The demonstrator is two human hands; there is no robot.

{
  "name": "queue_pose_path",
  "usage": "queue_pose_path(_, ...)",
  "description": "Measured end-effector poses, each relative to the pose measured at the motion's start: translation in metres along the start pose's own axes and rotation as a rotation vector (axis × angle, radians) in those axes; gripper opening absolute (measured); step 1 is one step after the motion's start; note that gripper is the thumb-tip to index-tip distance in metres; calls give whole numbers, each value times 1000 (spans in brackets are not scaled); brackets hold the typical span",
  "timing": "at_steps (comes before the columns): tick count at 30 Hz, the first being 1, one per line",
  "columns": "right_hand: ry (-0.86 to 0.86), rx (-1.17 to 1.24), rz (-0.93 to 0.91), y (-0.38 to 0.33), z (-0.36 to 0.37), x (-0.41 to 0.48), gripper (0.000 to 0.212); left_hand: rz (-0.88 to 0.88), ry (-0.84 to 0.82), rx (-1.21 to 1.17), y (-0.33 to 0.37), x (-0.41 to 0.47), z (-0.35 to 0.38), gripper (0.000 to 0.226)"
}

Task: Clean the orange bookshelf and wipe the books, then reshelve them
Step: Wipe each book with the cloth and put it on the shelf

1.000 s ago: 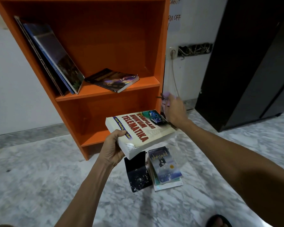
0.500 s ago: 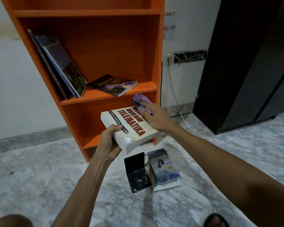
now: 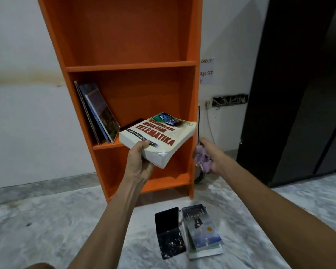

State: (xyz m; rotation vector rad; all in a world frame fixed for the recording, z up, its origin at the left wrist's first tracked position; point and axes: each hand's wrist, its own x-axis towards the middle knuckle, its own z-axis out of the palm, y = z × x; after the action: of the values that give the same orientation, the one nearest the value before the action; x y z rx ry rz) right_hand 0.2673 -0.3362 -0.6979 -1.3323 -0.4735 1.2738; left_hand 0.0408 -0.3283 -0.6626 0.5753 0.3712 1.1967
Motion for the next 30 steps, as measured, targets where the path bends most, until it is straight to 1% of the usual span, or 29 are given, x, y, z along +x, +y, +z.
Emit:
queue_pose_path(1,-114,65,27,-1,9,-3,57,1,-5,-28,-2,3,8,37)
queue_pose_path(3,-248,178,16,-7,30,-11,54,-6,-19,-75,-7,9,19,35)
queue_pose_path(5,-316,298,-22,-16,46,-12,60,-12,-34,-110,-8,17,24,33)
queue_pose_path(7,-346,364,-62,-27,54,-7,61,-9,-38,-110,-6,25,22,34)
queue_pose_path(8,-345,358,-68,-32,59,-4,59,-4,-40,-92,-5,30,20,35)
queue_pose_path(9,-326,332,-64,-35,60,-1,52,-4,-36,-65,-6,32,19,35)
queue_pose_path(12,-238,253,-78,-44,73,17,18,-14,-19,-23,-1,47,13,38)
queue_pose_path(13,-219,228,-81,-46,77,23,13,-23,-21,-14,2,52,10,38)
queue_pose_path(15,-187,214,-84,-54,84,38,10,-55,-29,5,12,65,3,34)
queue_pose_path(16,-187,206,-83,-59,87,43,11,-76,-29,21,19,73,-1,31)
queue_pose_path(18,-188,164,-80,-72,93,64,18,-114,29,98,33,94,-9,31)
queue_pose_path(20,-166,54,-68,-86,101,87,32,-150,139,284,43,118,-17,35)
queue_pose_path(21,-162,-14,-60,-92,105,100,35,-165,191,384,46,130,-22,37)
queue_pose_path(24,-156,-132,-59,-104,125,134,16,-157,285,565,46,168,-35,39)
queue_pose_path(26,-106,-147,-65,-109,141,155,15,-132,334,602,43,190,-43,43)
queue_pose_path(27,-81,-139,-76,-110,147,167,20,-118,359,604,41,199,-46,44)
queue_pose_path(29,-4,-162,-104,-108,156,193,47,-80,392,594,35,216,-53,43)
queue_pose_path(30,50,-201,-133,-107,160,204,53,-60,399,582,31,224,-56,39)
